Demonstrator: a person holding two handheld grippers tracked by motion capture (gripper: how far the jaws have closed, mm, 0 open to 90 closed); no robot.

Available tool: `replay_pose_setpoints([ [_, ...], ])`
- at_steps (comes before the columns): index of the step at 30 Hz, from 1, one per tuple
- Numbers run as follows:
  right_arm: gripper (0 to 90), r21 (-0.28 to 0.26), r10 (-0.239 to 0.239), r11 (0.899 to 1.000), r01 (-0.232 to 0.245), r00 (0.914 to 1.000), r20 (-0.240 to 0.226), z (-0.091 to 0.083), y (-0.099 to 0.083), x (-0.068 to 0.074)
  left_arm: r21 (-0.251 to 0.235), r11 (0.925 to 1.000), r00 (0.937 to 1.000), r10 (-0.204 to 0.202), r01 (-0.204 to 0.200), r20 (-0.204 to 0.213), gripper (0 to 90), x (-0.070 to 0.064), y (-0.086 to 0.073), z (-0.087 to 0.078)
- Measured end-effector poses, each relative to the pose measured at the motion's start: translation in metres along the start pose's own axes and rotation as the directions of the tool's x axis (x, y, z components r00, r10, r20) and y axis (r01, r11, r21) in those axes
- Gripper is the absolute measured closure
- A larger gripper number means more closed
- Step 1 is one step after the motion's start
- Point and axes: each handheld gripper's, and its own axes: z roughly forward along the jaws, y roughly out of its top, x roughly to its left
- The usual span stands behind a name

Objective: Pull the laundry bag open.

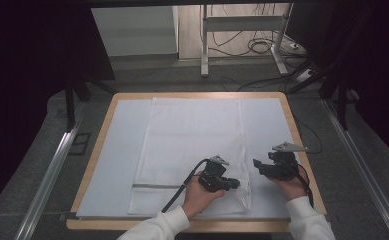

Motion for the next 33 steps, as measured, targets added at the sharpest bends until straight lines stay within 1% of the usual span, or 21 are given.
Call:
replay_pose_setpoints([
  [4, 31.4, 0.005, -0.002, 1.000, 0.002, 1.0000, -0.001, 0.001, 0.000, 0.000, -0.007, 1.0000, 1.0000, -0.002, 0.002, -0.003, 87.0, 0.003, 0.000, -0.006],
  [6, 31.4, 0.007, 0.002, 1.000, -0.002, 0.9999, -0.010, 0.000, 0.000, 0.000, -0.012, 0.9999, 1.0000, -0.004, 0.004, -0.004, 87.0, 0.005, -0.001, -0.009],
  [9, 31.4, 0.011, 0.018, 1.000, -0.017, 0.9996, -0.023, -0.001, 0.000, -0.001, -0.020, 0.9998, 1.0000, -0.007, 0.007, -0.001, 87.0, 0.006, -0.002, -0.012],
  [12, 30.6, 0.012, 0.047, 0.999, -0.047, 0.9980, -0.041, -0.006, 0.000, -0.003, -0.027, 0.9996, 0.9999, -0.011, 0.011, 0.002, 87.0, 0.008, -0.003, -0.016],
  [13, 29.6, 0.015, 0.082, 0.997, -0.081, 0.9948, -0.061, -0.008, 0.000, -0.005, -0.029, 0.9995, 0.9999, -0.010, 0.010, 0.001, 87.0, 0.009, -0.003, -0.017],
  [15, 28.6, 0.021, 0.117, 0.993, -0.116, 0.9895, -0.085, -0.011, 0.001, -0.007, -0.031, 0.9994, 0.9999, -0.013, 0.013, 0.002, 87.0, 0.009, -0.004, -0.018],
  [17, 27.9, 0.023, 0.140, 0.990, -0.138, 0.9847, -0.104, -0.015, 0.001, -0.007, -0.035, 0.9993, 0.9999, -0.011, 0.011, 0.001, 87.0, 0.009, -0.005, -0.019],
  [20, 28.3, 0.032, 0.189, 0.982, -0.187, 0.9710, -0.146, -0.020, 0.002, -0.005, -0.034, 0.9994, 1.0000, -0.009, 0.009, 0.005, 87.0, 0.008, -0.005, -0.019],
  [22, 28.8, 0.047, 0.211, 0.977, -0.206, 0.9623, -0.171, -0.022, 0.003, -0.004, -0.034, 0.9994, 1.0000, -0.006, 0.006, 0.006, 87.0, 0.008, -0.006, -0.018],
  [24, 29.7, 0.065, 0.226, 0.974, -0.218, 0.9569, -0.182, -0.022, 0.005, -0.003, -0.032, 0.9995, 1.0000, -0.002, 0.003, 0.010, 87.0, 0.007, -0.006, -0.018],
  [26, 29.9, 0.076, 0.224, 0.974, -0.213, 0.9551, -0.194, -0.022, 0.006, 0.000, -0.032, 0.9995, 1.0000, 0.001, -0.001, 0.008, 87.0, 0.006, -0.006, -0.018],
  [30, 30.0, 0.100, 0.233, 0.971, -0.216, 0.9455, -0.227, -0.019, 0.006, 0.006, -0.030, 0.9996, 0.9999, 0.003, -0.003, 0.010, 87.0, 0.005, -0.007, -0.017],
  [32, 30.0, 0.106, 0.232, 0.972, -0.211, 0.9423, -0.242, -0.017, 0.006, 0.009, -0.028, 0.9996, 0.9999, 0.004, -0.004, 0.011, 87.0, 0.005, -0.007, -0.017],
  [33, 30.0, 0.108, 0.230, 0.972, -0.209, 0.9421, -0.244, -0.017, 0.006, 0.011, -0.026, 0.9997, 0.9999, 0.005, -0.004, 0.014, 87.0, 0.005, -0.007, -0.017],
])
